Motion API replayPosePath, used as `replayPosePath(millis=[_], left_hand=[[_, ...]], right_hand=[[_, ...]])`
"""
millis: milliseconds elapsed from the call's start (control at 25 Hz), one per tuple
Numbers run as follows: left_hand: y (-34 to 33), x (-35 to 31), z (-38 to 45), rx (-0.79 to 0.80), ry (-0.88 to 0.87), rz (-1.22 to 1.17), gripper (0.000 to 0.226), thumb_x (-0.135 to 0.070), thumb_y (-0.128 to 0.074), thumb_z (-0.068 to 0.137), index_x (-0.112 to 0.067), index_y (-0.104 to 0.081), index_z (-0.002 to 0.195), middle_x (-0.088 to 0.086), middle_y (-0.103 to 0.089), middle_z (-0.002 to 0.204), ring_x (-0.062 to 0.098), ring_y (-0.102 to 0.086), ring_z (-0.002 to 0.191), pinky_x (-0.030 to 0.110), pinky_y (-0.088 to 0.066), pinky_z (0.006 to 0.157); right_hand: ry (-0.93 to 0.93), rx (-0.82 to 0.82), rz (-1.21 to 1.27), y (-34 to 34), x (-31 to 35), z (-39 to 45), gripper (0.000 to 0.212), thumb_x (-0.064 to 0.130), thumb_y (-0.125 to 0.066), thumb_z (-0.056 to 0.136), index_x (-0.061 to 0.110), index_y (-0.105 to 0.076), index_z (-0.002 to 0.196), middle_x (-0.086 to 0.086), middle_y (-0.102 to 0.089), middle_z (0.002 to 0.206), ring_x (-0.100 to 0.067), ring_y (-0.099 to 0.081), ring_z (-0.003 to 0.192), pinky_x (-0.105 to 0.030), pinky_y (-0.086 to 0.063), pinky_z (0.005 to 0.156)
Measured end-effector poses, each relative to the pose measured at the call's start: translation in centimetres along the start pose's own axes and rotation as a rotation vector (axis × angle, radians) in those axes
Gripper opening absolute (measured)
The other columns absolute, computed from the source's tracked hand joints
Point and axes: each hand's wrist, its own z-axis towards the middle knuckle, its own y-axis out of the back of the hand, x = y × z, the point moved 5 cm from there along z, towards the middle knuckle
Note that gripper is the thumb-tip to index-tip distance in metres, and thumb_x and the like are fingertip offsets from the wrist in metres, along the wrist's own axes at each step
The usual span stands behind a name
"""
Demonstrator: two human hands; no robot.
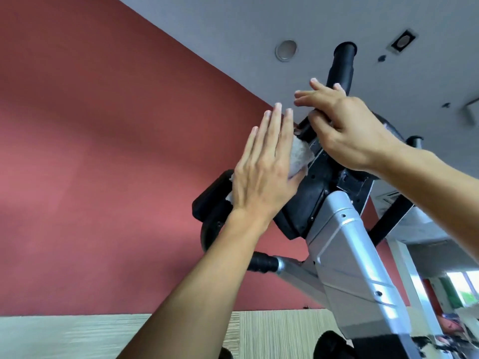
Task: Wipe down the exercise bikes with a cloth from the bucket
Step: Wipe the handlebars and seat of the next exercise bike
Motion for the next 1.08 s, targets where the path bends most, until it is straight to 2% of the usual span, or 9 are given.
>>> replayPosePath(millis=[160, 280, 440, 600, 680, 840, 960, 1080], left_hand=[[1.5, 4.9, -8.4, -0.002, 0.089, 0.056, 0.083, -0.042, -0.06, 0.091, 0.002, -0.032, 0.155, 0.019, -0.029, 0.164, 0.03, -0.028, 0.153, 0.046, -0.036, 0.119], [0.8, 3.9, -6.3, 0.033, 0.091, 0.052, 0.086, -0.043, -0.059, 0.091, 0.004, -0.028, 0.156, 0.02, -0.026, 0.164, 0.031, -0.024, 0.154, 0.046, -0.034, 0.121], [0.6, 4.6, -6.6, -0.028, 0.019, -0.022, 0.086, -0.039, -0.069, 0.09, 0.004, -0.031, 0.155, 0.02, -0.031, 0.163, 0.029, -0.03, 0.152, 0.042, -0.038, 0.118], [1.2, 6.7, -12.1, -0.037, 0.134, -0.066, 0.086, -0.032, -0.07, 0.091, 0.003, -0.026, 0.156, 0.02, -0.025, 0.165, 0.03, -0.023, 0.155, 0.046, -0.042, 0.115], [0.9, 6.3, -10.4, -0.005, 0.103, -0.01, 0.088, -0.032, -0.071, 0.09, 0.004, -0.026, 0.156, 0.02, -0.024, 0.165, 0.031, -0.021, 0.155, 0.045, -0.038, 0.118], [0.5, 6.3, -10.2, -0.052, 0.025, 0.035, 0.087, -0.027, -0.076, 0.089, 0.004, -0.028, 0.155, 0.021, -0.025, 0.164, 0.03, -0.024, 0.154, 0.041, -0.039, 0.118], [0.5, 6.9, -14.5, -0.111, 0.09, -0.012, 0.083, -0.022, -0.075, 0.091, 0.006, -0.028, 0.153, 0.026, -0.023, 0.163, 0.036, -0.027, 0.153, 0.047, -0.042, 0.115], [0.6, 7.3, -14.0, -0.094, 0.025, 0.012, 0.08, -0.018, -0.074, 0.091, 0.009, -0.029, 0.152, 0.028, -0.024, 0.161, 0.038, -0.024, 0.153, 0.05, -0.039, 0.116]], right_hand=[[-0.01, 0.063, -0.034, -1.7, 1.3, -0.5, 0.038, 0.001, -0.041, 0.1, 0.002, -0.058, 0.134, -0.009, -0.051, 0.15, -0.021, -0.025, 0.153, -0.043, -0.008, 0.127], [0.041, 0.111, -0.088, -3.6, 1.9, -1.3, 0.039, 0.001, -0.041, 0.098, 0.002, -0.06, 0.132, -0.01, -0.055, 0.147, -0.022, -0.026, 0.152, -0.043, -0.001, 0.127], [0.014, 0.002, -0.167, -6.2, 2.7, -2.5, 0.043, 0.005, -0.039, 0.093, 0.0, -0.061, 0.13, -0.011, -0.058, 0.142, -0.027, -0.026, 0.152, -0.038, 0.002, 0.123], [0.097, -0.042, -0.294, -8.7, 3.6, -4.1, 0.036, 0.007, -0.047, 0.095, 0.0, -0.065, 0.125, -0.016, -0.059, 0.129, -0.037, -0.031, 0.147, -0.047, -0.004, 0.124], [0.087, -0.105, -0.328, -9.3, 3.6, -4.1, 0.036, 0.011, -0.043, 0.093, 0.001, -0.067, 0.117, -0.016, -0.059, 0.119, -0.037, -0.039, 0.14, -0.05, -0.009, 0.124], [0.035, -0.222, -0.389, -10.4, 4.5, -4.2, 0.04, 0.013, -0.027, 0.081, -0.001, -0.058, 0.103, -0.017, -0.053, 0.108, -0.039, -0.044, 0.124, -0.048, -0.007, 0.125], [0.067, -0.234, -0.41, -10.3, 4.2, -4.5, 0.034, 0.012, -0.033, 0.087, 0.0, -0.059, 0.105, -0.016, -0.053, 0.109, -0.038, -0.043, 0.126, -0.046, -0.006, 0.125], [0.066, -0.279, -0.393, -10.6, 3.8, -4.4, 0.032, 0.012, -0.037, 0.089, 0.0, -0.06, 0.107, -0.016, -0.055, 0.114, -0.036, -0.042, 0.131, -0.044, -0.005, 0.125]])
